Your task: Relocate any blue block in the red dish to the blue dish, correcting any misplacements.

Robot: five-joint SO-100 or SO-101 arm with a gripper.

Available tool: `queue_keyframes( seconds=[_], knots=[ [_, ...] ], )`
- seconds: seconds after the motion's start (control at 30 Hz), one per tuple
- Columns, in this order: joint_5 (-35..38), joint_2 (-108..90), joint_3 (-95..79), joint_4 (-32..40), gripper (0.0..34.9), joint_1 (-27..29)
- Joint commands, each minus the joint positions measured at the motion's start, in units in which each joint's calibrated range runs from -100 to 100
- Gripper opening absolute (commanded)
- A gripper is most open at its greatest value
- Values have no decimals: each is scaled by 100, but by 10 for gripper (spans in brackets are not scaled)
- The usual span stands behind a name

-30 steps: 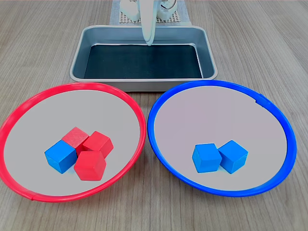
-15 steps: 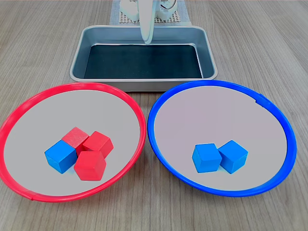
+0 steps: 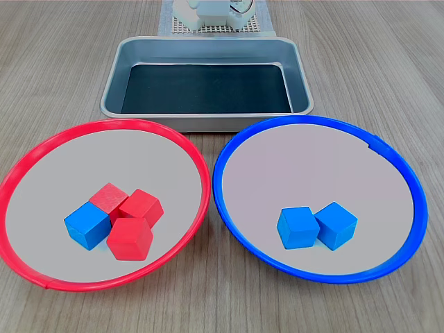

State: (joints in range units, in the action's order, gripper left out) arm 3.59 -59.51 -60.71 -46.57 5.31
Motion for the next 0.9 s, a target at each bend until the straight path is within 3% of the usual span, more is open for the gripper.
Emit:
queue_keyframes(
  seconds=[0.0, 0.13, 0.47, 0.87],
  knots=[
    [308, 1298, 1160, 642, 3, 161],
    [703, 2492, 2024, 988, 3, 340],
    [2320, 5605, 4510, 873, 2, 1017],
    [2999, 7354, 6194, 815, 2, 1281]
  ],
)
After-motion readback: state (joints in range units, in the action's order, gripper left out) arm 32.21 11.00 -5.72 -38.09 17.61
